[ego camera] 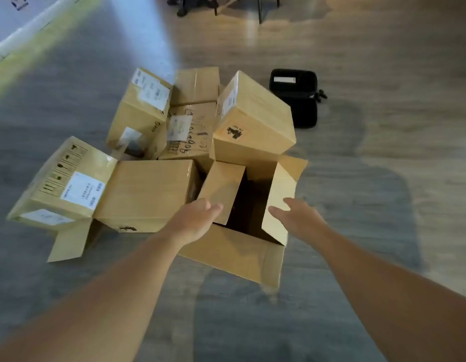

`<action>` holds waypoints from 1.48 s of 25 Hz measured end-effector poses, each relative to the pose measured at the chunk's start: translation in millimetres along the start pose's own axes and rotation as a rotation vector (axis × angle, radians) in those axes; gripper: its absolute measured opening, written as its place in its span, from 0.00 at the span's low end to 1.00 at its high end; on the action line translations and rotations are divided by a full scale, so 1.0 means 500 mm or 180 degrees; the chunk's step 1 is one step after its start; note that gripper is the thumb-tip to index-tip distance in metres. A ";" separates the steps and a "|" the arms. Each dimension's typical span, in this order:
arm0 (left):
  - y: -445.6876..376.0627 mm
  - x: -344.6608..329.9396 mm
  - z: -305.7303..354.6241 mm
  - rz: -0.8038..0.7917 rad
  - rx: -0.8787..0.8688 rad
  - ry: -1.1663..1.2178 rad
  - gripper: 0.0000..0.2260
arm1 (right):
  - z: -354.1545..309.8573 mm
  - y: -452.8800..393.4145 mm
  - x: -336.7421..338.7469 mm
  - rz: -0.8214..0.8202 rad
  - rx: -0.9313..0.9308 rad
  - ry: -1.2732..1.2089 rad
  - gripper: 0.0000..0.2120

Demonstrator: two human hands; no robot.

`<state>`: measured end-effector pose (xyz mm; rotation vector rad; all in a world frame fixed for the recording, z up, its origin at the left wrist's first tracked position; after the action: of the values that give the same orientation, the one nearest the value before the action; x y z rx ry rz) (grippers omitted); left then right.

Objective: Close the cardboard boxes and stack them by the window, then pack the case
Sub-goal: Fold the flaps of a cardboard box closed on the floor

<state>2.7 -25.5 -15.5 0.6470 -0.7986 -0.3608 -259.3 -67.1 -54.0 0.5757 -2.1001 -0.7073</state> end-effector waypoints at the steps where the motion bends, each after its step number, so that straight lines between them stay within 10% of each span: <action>1: -0.033 -0.015 -0.015 0.0021 0.0008 -0.0056 0.26 | 0.010 -0.027 -0.017 0.0075 0.0003 0.0013 0.39; 8: -0.221 -0.061 -0.088 0.0267 0.0084 0.0001 0.31 | 0.102 -0.127 -0.160 0.0353 0.0175 0.0636 0.53; 13: -0.261 -0.067 -0.111 0.0588 0.0188 -0.0004 0.30 | 0.142 -0.145 -0.198 0.0775 0.0280 0.0245 0.33; 22: -0.262 -0.143 0.002 0.1041 -0.0328 -0.0220 0.12 | 0.208 -0.068 -0.084 0.1467 -0.0066 -0.0096 0.31; 37: -0.318 -0.445 0.209 0.0728 -0.1211 -0.0745 0.32 | 0.580 0.057 -0.021 0.2300 -0.0691 -0.1369 0.16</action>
<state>-231.2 -69.1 -186.4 0.1557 -0.9847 -0.3704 -495.4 41.8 -186.1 -0.4897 -2.3468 -0.6458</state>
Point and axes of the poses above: each hand's wrist, its own y-axis away from the middle knuckle, its own x-axis out of the back of the hand, z = x × y, the point moved 3 cm from there along -y, towards the middle knuckle, and after that the axes turned 13 degrees about -z, right-handed, at the moved point
